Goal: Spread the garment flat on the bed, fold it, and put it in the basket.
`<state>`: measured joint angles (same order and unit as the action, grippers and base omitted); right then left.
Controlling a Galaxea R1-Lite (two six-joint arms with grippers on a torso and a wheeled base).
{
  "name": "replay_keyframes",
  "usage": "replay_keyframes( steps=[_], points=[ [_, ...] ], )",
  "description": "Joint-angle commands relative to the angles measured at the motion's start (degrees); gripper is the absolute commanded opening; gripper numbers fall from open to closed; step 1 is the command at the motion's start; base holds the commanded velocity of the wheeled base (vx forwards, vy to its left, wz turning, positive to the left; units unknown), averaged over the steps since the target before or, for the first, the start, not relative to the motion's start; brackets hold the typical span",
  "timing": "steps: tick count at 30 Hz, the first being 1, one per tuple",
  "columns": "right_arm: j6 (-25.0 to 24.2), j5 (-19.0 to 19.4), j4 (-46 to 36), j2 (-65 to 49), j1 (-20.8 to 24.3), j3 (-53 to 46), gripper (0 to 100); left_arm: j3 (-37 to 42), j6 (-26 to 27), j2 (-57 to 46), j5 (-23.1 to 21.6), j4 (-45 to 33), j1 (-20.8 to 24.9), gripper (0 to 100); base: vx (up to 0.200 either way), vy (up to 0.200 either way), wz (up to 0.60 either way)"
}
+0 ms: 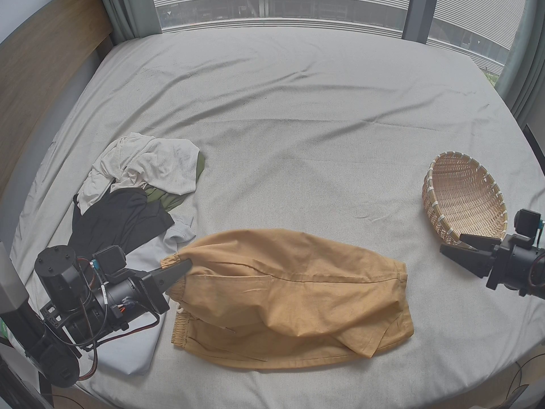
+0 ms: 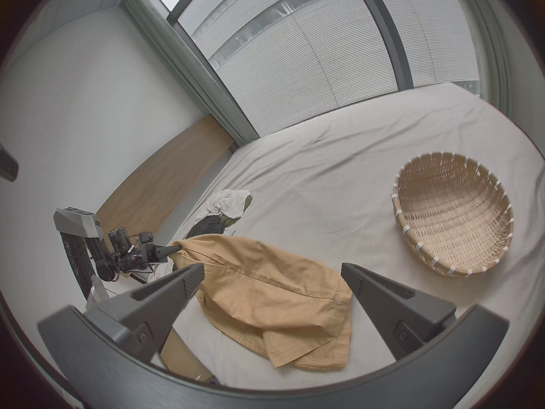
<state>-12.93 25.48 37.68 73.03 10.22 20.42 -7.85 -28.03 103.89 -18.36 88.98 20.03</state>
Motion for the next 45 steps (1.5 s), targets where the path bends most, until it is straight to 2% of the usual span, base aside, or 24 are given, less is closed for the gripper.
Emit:
replay_keyframes(
  steps=[1, 7, 19, 27, 32, 34, 36, 45],
  points=[
    [-0.07, 3.17, 6.09, 12.04, -3.8, -4.95, 100, -0.06, -0.01, 0.35, -0.01, 0.14, -0.25, 0, 0.0, 0.0, 0.0],
    [-0.07, 3.61, 12.68, 18.81, -4.33, -7.76, 100, 0.03, -0.01, 0.44, -0.01, 0.14, -0.08, 0, 0.0, 0.0, 0.0],
    [-0.25, 5.02, 20.94, 28.3, -3.89, -10.49, 100, 0.12, 0.08, 0.17, -0.01, 0.14, -0.17, 0, 0.0, 0.0, 0.0],
    [-1.13, 5.02, 32.02, 38.85, -4.06, -11.01, 100, 0.03, 0.08, 0.0, -0.01, 0.14, -0.17, 0, 0.0, 0.0, 0.0],
    [-4.12, 5.02, 43.0, 46.06, -3.71, -11.28, 100, 0.03, 0.08, -0.09, -0.01, 0.14, -0.17, 0, 0.0, 0.0, 0.0],
    [-4.47, 5.02, 43.97, 46.59, -3.62, -11.28, 100, 0.03, 0.08, -0.09, -0.01, 0.14, -0.17, 0, 0.0, 0.0, 0.0],
    [-5.7, 4.93, 50.03, 50.01, -3.62, -11.89, 100, -0.06, -0.01, -0.09, -0.01, 0.14, -0.17, 0, 0.0, 0.0, 0.0],
    [-6.31, 6.78, 50.56, 51.68, -1.95, -10.49, 100, -0.5, -0.01, 0.0, -0.01, 0.14, -0.25, 0, 0.0, 0.0, 0.0]
  ],
)
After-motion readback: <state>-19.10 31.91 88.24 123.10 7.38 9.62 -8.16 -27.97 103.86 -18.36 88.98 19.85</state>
